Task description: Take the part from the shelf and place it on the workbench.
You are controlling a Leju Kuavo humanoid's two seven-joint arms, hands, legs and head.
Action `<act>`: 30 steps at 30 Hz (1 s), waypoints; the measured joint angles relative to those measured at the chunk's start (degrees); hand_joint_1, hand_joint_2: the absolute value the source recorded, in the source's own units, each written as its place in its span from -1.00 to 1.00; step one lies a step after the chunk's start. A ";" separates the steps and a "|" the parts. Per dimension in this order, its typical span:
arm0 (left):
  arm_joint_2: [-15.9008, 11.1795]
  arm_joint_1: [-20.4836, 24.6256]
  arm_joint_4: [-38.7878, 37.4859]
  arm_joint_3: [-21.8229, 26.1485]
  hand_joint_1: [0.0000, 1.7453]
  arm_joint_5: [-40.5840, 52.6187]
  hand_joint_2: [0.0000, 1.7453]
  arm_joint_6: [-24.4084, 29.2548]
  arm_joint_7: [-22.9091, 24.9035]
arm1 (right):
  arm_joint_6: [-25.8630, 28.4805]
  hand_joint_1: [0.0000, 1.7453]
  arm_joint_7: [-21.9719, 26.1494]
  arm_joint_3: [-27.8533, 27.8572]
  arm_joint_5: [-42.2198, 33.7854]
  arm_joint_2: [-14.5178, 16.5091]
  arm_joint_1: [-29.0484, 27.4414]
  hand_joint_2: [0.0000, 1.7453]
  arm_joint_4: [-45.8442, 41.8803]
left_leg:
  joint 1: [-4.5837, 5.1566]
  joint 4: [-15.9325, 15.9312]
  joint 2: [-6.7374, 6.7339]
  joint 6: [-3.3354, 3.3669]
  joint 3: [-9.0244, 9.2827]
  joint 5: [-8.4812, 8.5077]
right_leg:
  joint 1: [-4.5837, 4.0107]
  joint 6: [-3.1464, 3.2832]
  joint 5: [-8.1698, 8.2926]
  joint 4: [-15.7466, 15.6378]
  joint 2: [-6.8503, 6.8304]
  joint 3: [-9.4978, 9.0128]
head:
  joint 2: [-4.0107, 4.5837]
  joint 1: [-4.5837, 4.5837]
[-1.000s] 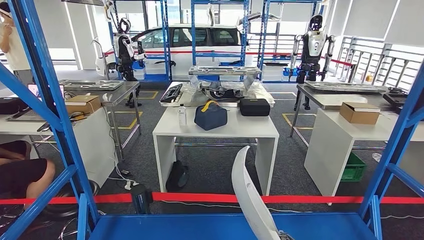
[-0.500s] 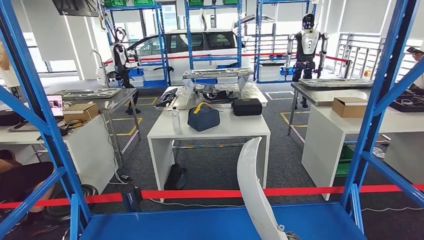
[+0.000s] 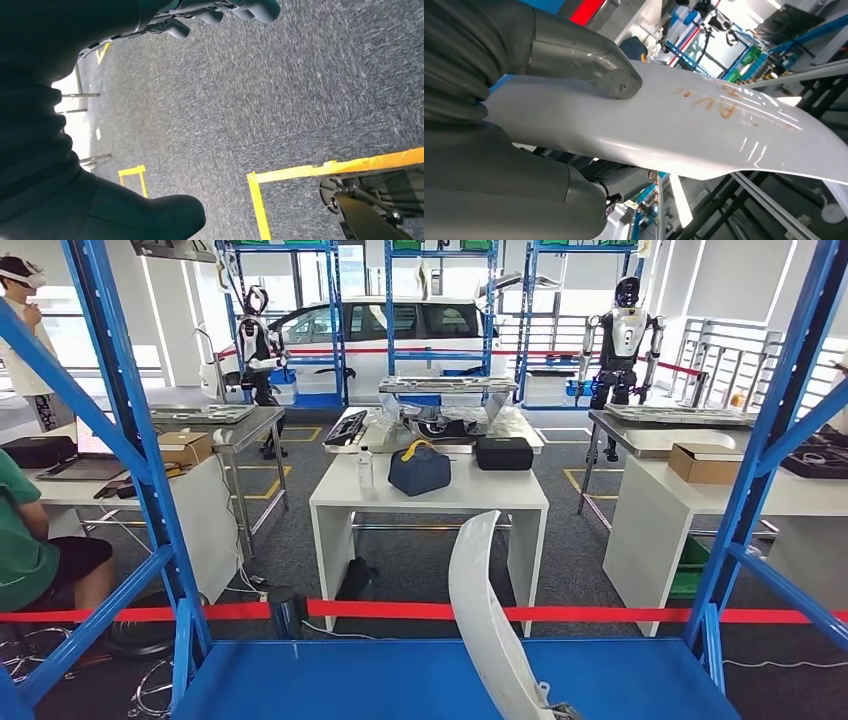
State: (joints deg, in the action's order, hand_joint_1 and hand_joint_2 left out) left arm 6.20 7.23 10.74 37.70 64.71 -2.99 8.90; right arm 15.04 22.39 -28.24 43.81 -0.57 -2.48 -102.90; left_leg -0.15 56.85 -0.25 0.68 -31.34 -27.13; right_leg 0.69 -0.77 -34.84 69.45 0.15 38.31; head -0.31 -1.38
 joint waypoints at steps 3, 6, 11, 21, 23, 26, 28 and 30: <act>0.02 -0.01 -0.01 0.00 -1.00 -0.03 1.00 0.00 -0.03 | -0.02 1.00 0.01 -0.05 -0.10 0.00 0.05 1.00 0.28 | 0.03 0.90 -0.18 -0.09 -2.61 1.29 | 0.04 -0.26 -0.67 4.60 -0.01 -0.18 | 0.00 -0.01; 0.07 0.08 0.01 0.00 -1.00 -0.02 1.00 0.00 -0.43 | -0.29 1.00 0.31 -0.16 -0.83 0.01 0.49 1.00 0.37 | 0.03 2.27 -0.19 -0.72 -4.97 2.31 | -0.02 0.06 2.47 -5.35 -0.04 -7.46 | 0.00 0.00; 0.33 0.44 0.03 0.03 -1.00 0.12 1.00 -0.06 -1.03 | -0.43 1.00 -0.26 -0.33 -1.01 0.04 1.21 1.00 0.88 | -0.01 2.56 -0.02 -2.50 -5.95 3.79 | -0.32 1.95 3.11 -10.46 0.03 -9.11 | 0.02 0.20; 0.71 -0.24 -0.05 0.36 -1.00 -0.01 1.00 0.32 0.00 | -0.81 1.00 1.28 -1.62 -2.22 0.08 0.36 1.00 1.55 | -0.51 8.67 0.24 -3.70 -0.37 -3.67 | 0.06 2.20 9.01 -10.05 -0.26 -2.29 | 0.01 0.45; 0.78 -0.29 -0.04 0.53 -1.00 -0.34 1.00 0.56 -0.13 | -0.96 1.00 1.59 -1.83 -2.17 0.08 0.33 1.00 1.55 | -0.24 2.11 0.47 -3.15 3.88 -4.24 | 0.01 1.52 9.86 -9.92 -0.29 -1.74 | 0.01 0.49; 1.22 -0.58 -0.06 0.91 -1.00 -0.97 1.00 1.41 -1.00 | -1.29 1.00 2.04 -2.14 -2.26 0.01 -0.07 1.00 1.55 | -0.02 0.60 0.43 -1.76 3.62 -3.97 | 0.08 0.44 11.02 -10.22 -0.30 -1.61 | 0.02 0.53; 1.57 -0.75 -0.05 1.13 -1.00 -1.10 1.00 2.07 -1.65 | -1.31 1.00 2.25 -2.23 -2.25 -0.21 -0.78 1.00 1.55 | -0.15 0.47 0.12 -0.54 2.56 -2.84 | 0.16 -0.08 8.71 -8.62 -0.19 -0.79 | 0.03 0.51; 1.84 -0.91 -0.03 1.26 -1.00 -1.09 1.00 2.40 -2.05 | -1.24 1.00 2.41 -2.32 -2.06 -0.49 -1.35 1.00 1.56 | -0.06 0.48 -0.10 0.22 1.07 -1.51 | 0.18 -0.36 2.85 -2.89 -0.13 0.90 | 0.04 0.44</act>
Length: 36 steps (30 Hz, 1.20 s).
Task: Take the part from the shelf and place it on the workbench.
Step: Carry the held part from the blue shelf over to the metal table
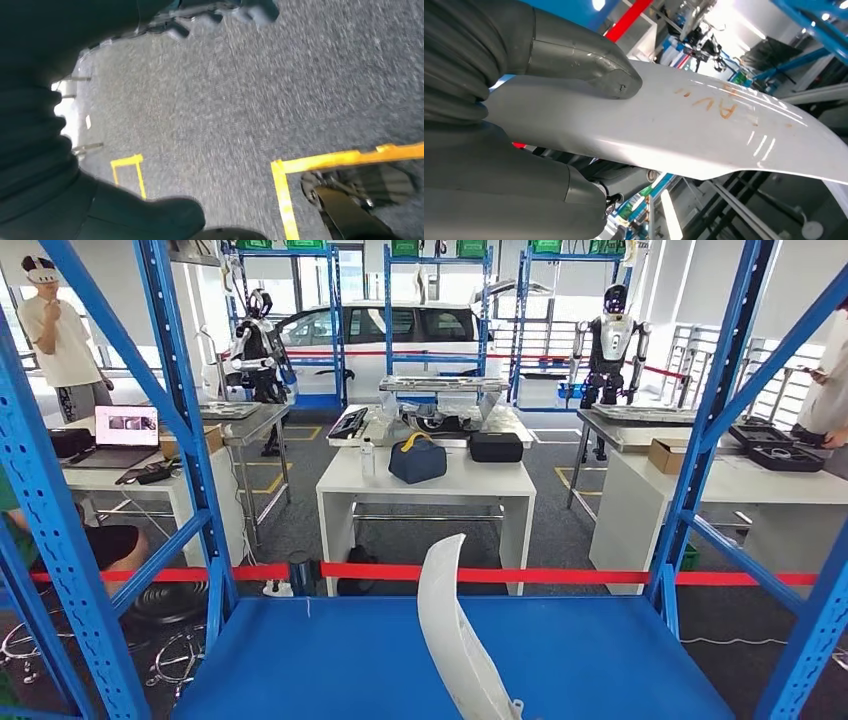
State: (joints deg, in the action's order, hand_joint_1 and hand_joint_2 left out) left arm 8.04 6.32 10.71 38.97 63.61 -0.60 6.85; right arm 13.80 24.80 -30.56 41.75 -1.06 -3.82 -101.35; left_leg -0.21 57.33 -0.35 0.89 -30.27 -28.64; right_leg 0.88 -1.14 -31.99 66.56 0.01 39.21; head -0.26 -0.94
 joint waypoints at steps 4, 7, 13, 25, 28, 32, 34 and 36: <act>0.52 -0.18 -0.04 0.03 -1.00 0.91 1.00 0.00 0.46 | 0.03 1.00 0.17 -0.31 1.17 -0.20 -0.38 1.00 0.25 | 0.48 0.68 -0.21 0.15 -3.79 2.64 | -0.16 0.13 -2.09 8.15 0.00 -0.52 | 0.00 -0.03; 0.83 0.18 -0.07 0.02 -1.00 2.10 1.00 -0.38 1.81 | -0.18 1.00 0.94 -0.80 1.78 -0.10 -0.27 1.00 0.63 | 0.65 1.72 -0.23 -0.27 -6.21 4.04 | -0.64 1.15 0.41 -2.21 -0.05 -8.77 | -0.01 -0.04; 0.80 1.04 -0.11 0.61 -1.00 0.50 1.00 -0.64 2.57 | -4.68 1.00 4.19 -4.15 1.60 0.84 2.77 1.00 2.61 | 0.38 2.55 0.00 -2.41 -7.61 4.45 | -0.87 2.91 1.19 -9.02 -0.02 -10.85 | -0.01 0.05; 0.77 -1.42 -0.20 6.83 -1.00 -6.57 1.00 4.31 -0.21 | -8.34 1.00 8.38 -13.98 -8.77 2.12 10.46 1.00 10.19 | -0.36 0.12 0.61 -3.40 4.11 -3.40 | -0.35 1.30 8.63 -7.59 -0.47 -1.88 | 0.00 0.38; 0.98 -2.25 -0.27 8.04 -1.00 -6.68 1.00 5.01 0.20 | -7.41 1.00 6.92 -14.97 -9.95 2.21 11.60 1.00 10.84 | -0.31 -0.20 0.30 -1.44 2.73 -2.41 | -0.12 0.29 7.99 -6.85 -0.54 -1.21 | 0.00 0.38; 0.87 -2.58 -0.31 8.12 -1.00 -3.02 1.00 3.41 -0.23 | -2.72 1.00 3.35 -14.85 -8.05 1.94 11.83 1.00 11.43 | -0.14 -0.02 -0.04 -0.19 -0.17 0.18 | -0.10 -0.17 -2.43 5.14 -0.36 1.65 | 0.01 0.35; 0.80 -2.57 -0.31 7.52 -1.00 -1.11 1.00 2.64 -0.60 | -0.56 1.00 1.47 -14.23 -7.06 1.75 11.52 1.00 11.46 | 0.11 0.38 -0.09 -0.18 -1.97 1.43 | -0.28 0.12 -1.99 8.69 -0.29 1.04 | 0.01 0.35; 0.72 -2.47 -0.31 6.87 -1.00 -0.21 1.00 2.43 -0.97 | 0.50 1.00 0.20 -13.28 -6.37 1.61 11.03 1.00 11.16 | 0.33 0.96 -0.13 -0.27 -3.73 2.41 | -0.70 0.90 1.15 4.62 -0.25 -3.31 | 0.00 0.34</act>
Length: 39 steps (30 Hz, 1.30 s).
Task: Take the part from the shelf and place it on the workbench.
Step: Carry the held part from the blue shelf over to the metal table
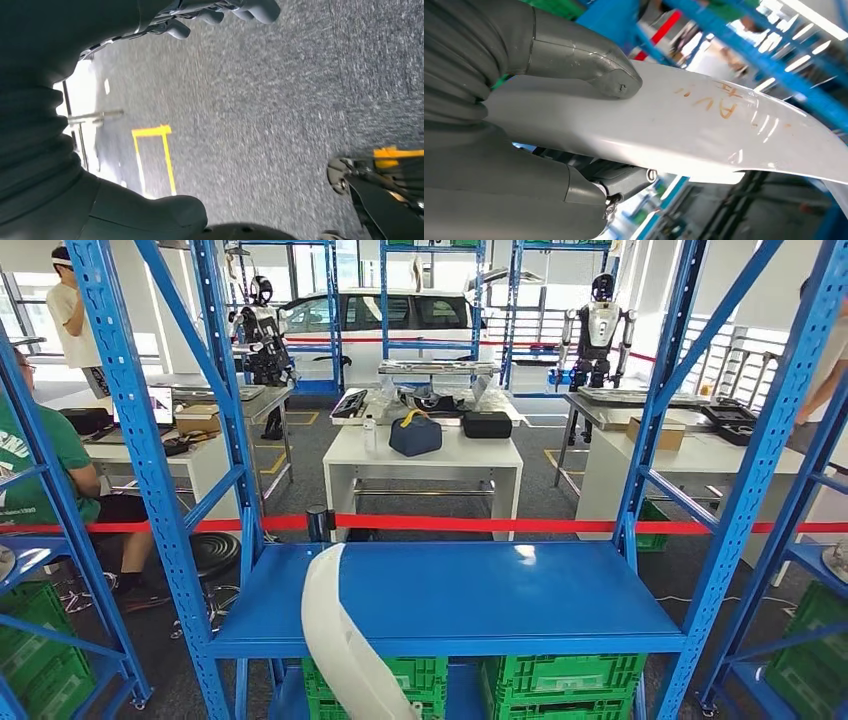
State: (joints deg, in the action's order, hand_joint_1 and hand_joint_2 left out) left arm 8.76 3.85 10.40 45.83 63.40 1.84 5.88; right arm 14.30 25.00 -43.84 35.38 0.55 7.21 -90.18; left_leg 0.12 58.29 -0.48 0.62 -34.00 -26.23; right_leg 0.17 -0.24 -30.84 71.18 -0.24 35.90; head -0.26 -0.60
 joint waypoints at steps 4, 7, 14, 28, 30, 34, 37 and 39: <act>0.01 0.52 0.03 -1.08 -1.00 1.49 1.00 -0.21 -0.55 | 0.98 1.00 -1.76 1.58 2.55 -0.11 -1.03 1.00 -1.36 | 0.23 0.66 -0.13 -0.93 -1.51 1.61 | -0.89 1.49 -1.21 -13.00 -0.16 -8.47 | 0.00 0.02; 0.05 1.33 0.08 -2.60 -1.00 3.22 1.00 -0.54 -0.09 | 1.40 1.00 -3.11 2.95 5.27 -0.08 -2.56 1.00 -2.67 | 0.12 0.83 0.01 -1.97 -2.18 1.66 | -0.63 2.19 0.32 -13.98 -0.32 -7.36 | 0.01 0.07; 0.14 2.80 0.18 -4.47 -1.00 3.87 1.00 -0.74 0.33 | 1.19 1.00 -3.48 4.21 6.49 0.09 -4.27 1.00 -4.09 | -0.67 15.18 0.27 -3.75 -3.05 -6.50 | -0.22 2.62 4.91 -13.34 -0.39 -1.51 | 0.00 0.26; 0.01 3.19 0.70 -4.55 -1.00 2.26 1.00 0.02 -0.46 | -0.17 1.00 -2.17 5.23 6.40 1.09 -4.70 1.00 -4.57 | -0.39 -0.88 -0.02 0.24 1.46 -0.47 | 0.23 -0.71 -3.64 3.49 0.14 4.85 | 0.00 0.37; 0.01 3.10 0.69 -4.53 -1.00 2.09 1.00 0.10 -0.40 | -0.55 1.00 -1.93 5.26 6.08 1.10 -4.63 1.00 -4.53 | -0.39 -0.20 -0.10 -0.02 -0.94 0.87 | 0.23 -0.56 -0.45 2.26 0.15 1.66 | 0.00 0.38; 0.10 2.97 0.69 -4.51 -1.00 1.87 1.00 0.36 -0.61 | -0.75 1.00 -1.09 5.26 5.29 1.25 -4.09 1.00 -4.49 | -0.29 0.87 -0.01 -1.12 -3.47 2.92 | -0.23 0.42 -1.48 -11.93 0.23 -8.49 | 0.00 0.36; 0.14 2.78 0.67 -4.50 -1.00 1.91 1.00 0.52 -0.76 | -1.03 1.00 -1.09 5.26 5.29 1.47 -3.58 1.00 -4.39 | -0.47 0.50 0.09 -2.30 -3.97 4.06 | -0.36 1.46 -0.94 -13.55 0.10 -8.02 | 0.00 0.40; 0.14 2.70 0.67 -4.49 -1.00 1.97 1.00 0.53 -0.64 | -1.20 1.00 -1.13 5.26 5.31 1.70 -3.32 1.00 -4.33 | -0.57 2.78 0.28 -2.91 -5.22 0.76 | -0.11 2.27 0.64 -13.79 -0.11 -6.63 | -0.01 0.50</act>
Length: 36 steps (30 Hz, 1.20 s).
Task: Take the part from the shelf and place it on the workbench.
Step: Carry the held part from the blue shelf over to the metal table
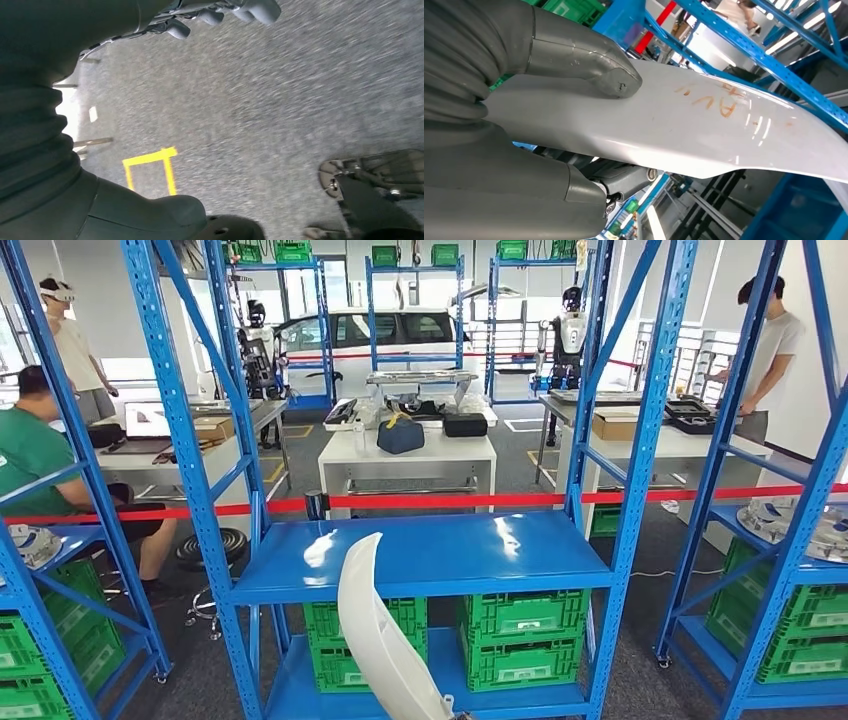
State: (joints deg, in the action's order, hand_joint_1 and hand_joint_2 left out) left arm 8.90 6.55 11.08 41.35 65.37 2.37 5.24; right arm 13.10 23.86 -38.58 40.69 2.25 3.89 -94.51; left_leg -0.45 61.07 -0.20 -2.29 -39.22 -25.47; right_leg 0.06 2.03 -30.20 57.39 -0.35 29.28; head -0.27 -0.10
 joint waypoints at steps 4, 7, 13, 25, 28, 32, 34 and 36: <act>0.02 0.14 0.01 0.01 -1.00 -0.06 1.00 0.10 0.19 | 0.08 1.00 0.01 0.00 -0.01 0.16 0.11 1.00 0.34 | -0.11 12.52 0.06 -0.70 -2.00 -8.17 | -0.03 0.32 2.89 0.23 -0.17 3.64 | 0.01 0.08; -0.05 0.21 0.02 0.03 -1.00 -0.44 1.00 0.36 0.22 | 0.48 1.00 -0.01 0.00 -0.21 0.17 0.40 1.00 0.91 | -0.09 10.04 0.09 -0.39 3.26 -4.39 | -0.10 0.00 4.94 0.71 -0.27 6.38 | 0.01 0.08; -0.17 0.37 0.15 0.12 -1.00 -1.49 1.00 0.67 -0.03 | 0.57 1.00 -0.17 0.00 -1.07 0.57 1.53 1.00 1.76 | 0.50 -4.74 0.11 1.81 12.43 -5.94 | -0.14 -1.69 7.92 0.88 -0.56 8.29 | -0.04 0.04; -0.58 -0.40 0.10 0.42 -1.00 -2.27 1.00 0.67 -0.44 | 0.11 1.00 -0.60 0.00 -1.74 0.51 1.59 1.00 3.20 | 0.22 -2.05 -0.38 1.86 2.74 0.78 | 0.28 -2.55 -1.36 2.86 0.14 -0.20 | -0.07 0.15; -0.68 -0.51 0.09 0.46 -1.00 -2.29 1.00 0.67 -0.45 | 0.14 1.00 -0.56 0.00 -1.74 0.52 1.64 1.00 3.30 | 0.17 -2.06 -0.31 0.72 2.19 2.03 | 0.07 -1.25 -1.48 0.76 0.29 -0.46 | -0.12 0.47; -0.79 -0.63 0.06 0.68 -1.00 -2.29 1.00 0.67 -0.45 | 0.10 1.00 -0.58 0.00 -1.74 0.55 1.74 1.00 3.42 | -0.10 4.85 0.00 -0.39 -0.09 -5.53 | 0.23 0.44 0.87 0.54 -0.02 1.91 | -0.14 0.71; -0.80 -0.62 0.04 0.81 -1.00 -2.29 1.00 0.67 -0.45 | 0.04 1.00 -0.61 0.00 -1.74 0.55 1.72 1.00 3.55 | -0.14 11.55 0.02 -0.67 -1.00 -9.13 | 0.02 0.59 2.20 0.64 -0.04 3.49 | -0.14 0.73; -0.84 -0.62 0.03 0.89 -1.00 -2.29 1.00 0.67 -0.45 | 0.01 1.00 -0.62 0.00 -1.74 0.55 1.71 1.00 3.70 | -0.10 13.02 0.04 -0.49 0.59 -7.70 | -0.23 0.52 3.54 0.84 -0.06 5.19 | -0.15 0.74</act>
State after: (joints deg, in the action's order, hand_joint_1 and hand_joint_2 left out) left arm 8.06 5.93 11.10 42.24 63.07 3.04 4.79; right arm 13.11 23.24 -38.58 38.95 2.80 5.60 -90.81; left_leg -0.55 74.09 -0.17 -2.78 -38.63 -33.17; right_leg -0.17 2.55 -26.65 58.23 -0.41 34.47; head -0.41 0.64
